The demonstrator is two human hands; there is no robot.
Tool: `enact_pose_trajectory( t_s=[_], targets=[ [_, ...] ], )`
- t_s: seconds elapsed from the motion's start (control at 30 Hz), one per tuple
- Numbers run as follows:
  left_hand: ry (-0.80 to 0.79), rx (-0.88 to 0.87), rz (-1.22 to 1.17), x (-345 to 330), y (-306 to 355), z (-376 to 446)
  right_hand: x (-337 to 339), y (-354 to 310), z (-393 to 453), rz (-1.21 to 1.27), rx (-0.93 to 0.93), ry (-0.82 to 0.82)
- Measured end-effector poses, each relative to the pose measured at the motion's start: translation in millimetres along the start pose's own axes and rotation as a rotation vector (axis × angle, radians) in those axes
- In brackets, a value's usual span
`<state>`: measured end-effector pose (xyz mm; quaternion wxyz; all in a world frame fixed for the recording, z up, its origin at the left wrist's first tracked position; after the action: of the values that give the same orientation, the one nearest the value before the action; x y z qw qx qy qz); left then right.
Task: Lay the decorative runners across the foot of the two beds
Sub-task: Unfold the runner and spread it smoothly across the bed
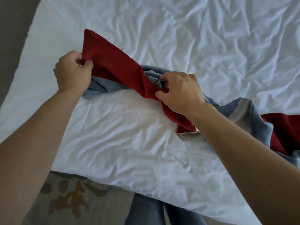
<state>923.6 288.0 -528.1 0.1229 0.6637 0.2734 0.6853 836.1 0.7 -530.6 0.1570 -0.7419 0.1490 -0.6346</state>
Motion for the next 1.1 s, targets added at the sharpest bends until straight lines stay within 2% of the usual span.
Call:
enact_pose_trajectory(
  t_s=[0.27, 0.4, 0.53, 0.63, 0.83, 1.0, 1.1],
  targets=[
    [0.092, 0.033, -0.169, 14.3, -12.7, 16.5, -3.8, -22.9, 6.0, 0.002, -0.015, -0.107],
    [0.119, 0.08, -0.209, 22.2, -32.5, 46.4, 2.0, -26.8, -6.9, -0.007, -0.07, -0.014],
    [0.112, 0.168, -0.267, 23.0, -65.3, 89.3, -4.2, -53.4, -26.6, -0.048, -0.047, 0.145],
    [0.094, 0.189, -0.321, 15.3, -84.7, 114.2, -18.2, -70.8, -33.1, -0.048, -0.041, 0.198],
    [0.08, 0.142, -0.316, -2.4, -106.9, 135.9, -53.5, -102.9, -45.7, -0.08, -0.03, 0.091],
    [0.028, 0.134, -0.297, -0.8, -83.9, 116.5, -68.0, -117.0, -59.6, -0.058, -0.038, 0.073],
    [0.037, 0.079, -0.322, 3.6, -67.1, 93.9, -72.3, -111.0, -65.7, -0.125, -0.075, -0.002]
  ],
)
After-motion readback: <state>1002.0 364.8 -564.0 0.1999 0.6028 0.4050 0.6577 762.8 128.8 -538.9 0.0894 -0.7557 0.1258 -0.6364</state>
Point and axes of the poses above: each hand's wrist, its own z-axis towards the middle knuckle, its own x-axis out of the back of the hand, y = z × x, the point moved 4 cm from there along z, towards the middle knuckle
